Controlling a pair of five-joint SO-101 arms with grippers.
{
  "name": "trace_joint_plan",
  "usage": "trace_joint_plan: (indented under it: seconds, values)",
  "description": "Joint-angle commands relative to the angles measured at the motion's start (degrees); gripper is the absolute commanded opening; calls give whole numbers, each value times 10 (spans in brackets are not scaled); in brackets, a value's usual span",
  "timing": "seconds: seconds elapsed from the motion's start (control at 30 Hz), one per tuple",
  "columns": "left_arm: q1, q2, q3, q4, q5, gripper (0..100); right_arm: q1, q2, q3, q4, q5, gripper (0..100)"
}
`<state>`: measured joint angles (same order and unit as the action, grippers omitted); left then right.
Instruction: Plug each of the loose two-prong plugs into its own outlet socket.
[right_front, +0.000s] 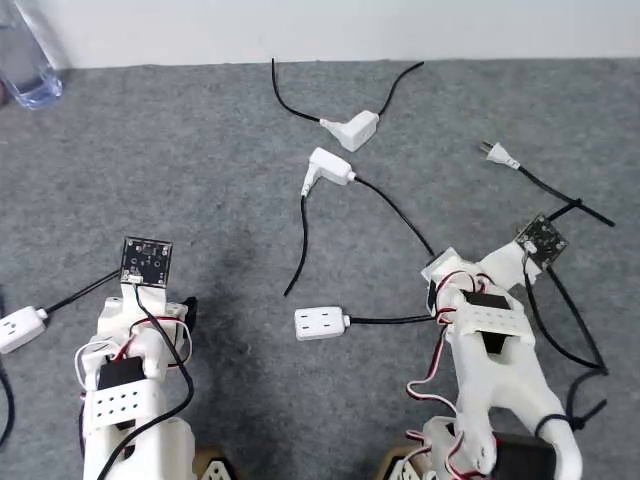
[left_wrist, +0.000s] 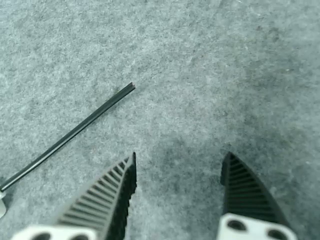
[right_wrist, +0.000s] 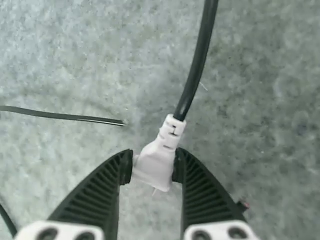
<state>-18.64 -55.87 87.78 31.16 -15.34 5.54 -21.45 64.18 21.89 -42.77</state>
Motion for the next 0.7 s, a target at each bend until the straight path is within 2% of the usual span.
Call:
trace_joint_plan:
  seconds: [0.0,0.07,0.13,0.4,0.53,0.67]
  values:
    - [3,-8,-2,-14,-7,258,5,-22,0,-15,-5,9]
    - [3,-8,-2,-14,-7,258,3,-22,-2,-15,-3,15]
    - [3,-8,-2,-14,-7,258,-10,-22,-2,-11,-2,67]
    - [3,-8,-2,-14,-7,258,-64,-22,6,-9,-2,511]
    - [3,-8,-2,-14,-7,258,-75,-24,-2,-9,18,537]
    - [3,-8,-2,-14,-7,258,-81,-69,-55,81,126,537]
